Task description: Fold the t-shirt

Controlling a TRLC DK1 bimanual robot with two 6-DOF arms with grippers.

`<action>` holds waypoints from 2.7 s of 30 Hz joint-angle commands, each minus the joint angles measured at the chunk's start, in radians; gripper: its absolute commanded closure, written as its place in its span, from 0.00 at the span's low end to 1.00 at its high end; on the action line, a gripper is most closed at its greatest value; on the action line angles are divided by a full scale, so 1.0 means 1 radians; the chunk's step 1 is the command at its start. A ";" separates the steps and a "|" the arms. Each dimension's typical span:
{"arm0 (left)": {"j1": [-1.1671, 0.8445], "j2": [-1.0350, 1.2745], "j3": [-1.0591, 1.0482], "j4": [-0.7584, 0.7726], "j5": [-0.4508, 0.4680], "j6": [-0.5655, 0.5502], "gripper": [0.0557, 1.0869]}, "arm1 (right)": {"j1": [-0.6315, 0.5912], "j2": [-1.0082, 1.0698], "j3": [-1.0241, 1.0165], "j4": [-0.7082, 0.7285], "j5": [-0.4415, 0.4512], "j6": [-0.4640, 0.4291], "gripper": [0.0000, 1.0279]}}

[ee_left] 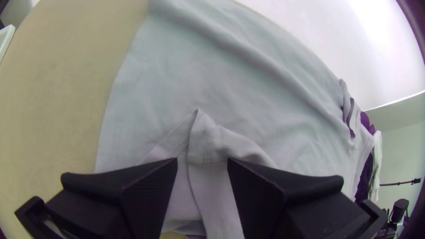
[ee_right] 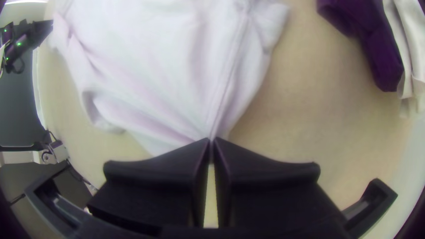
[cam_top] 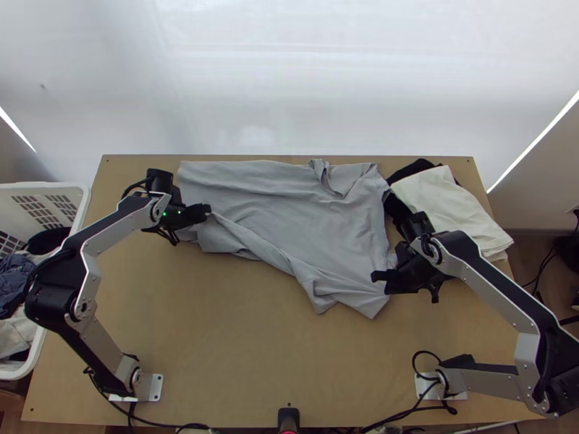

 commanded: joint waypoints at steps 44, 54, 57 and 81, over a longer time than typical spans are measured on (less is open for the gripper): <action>0.099 -0.303 -0.033 -0.134 -0.063 -0.002 0.96 | -0.045 -0.018 -0.016 0.000 0.000 -0.014 0.97; 0.131 -0.528 -0.128 -0.305 -0.090 0.118 0.96 | -0.068 -0.001 0.043 0.002 0.000 -0.017 0.97; 0.114 -0.528 -0.174 -0.289 -0.089 0.125 0.84 | -0.065 -0.002 0.041 0.000 -0.001 -0.018 0.97; -0.014 -0.536 -0.341 -0.298 -0.109 0.093 0.67 | -0.118 -0.053 0.035 -0.020 0.000 -0.041 0.97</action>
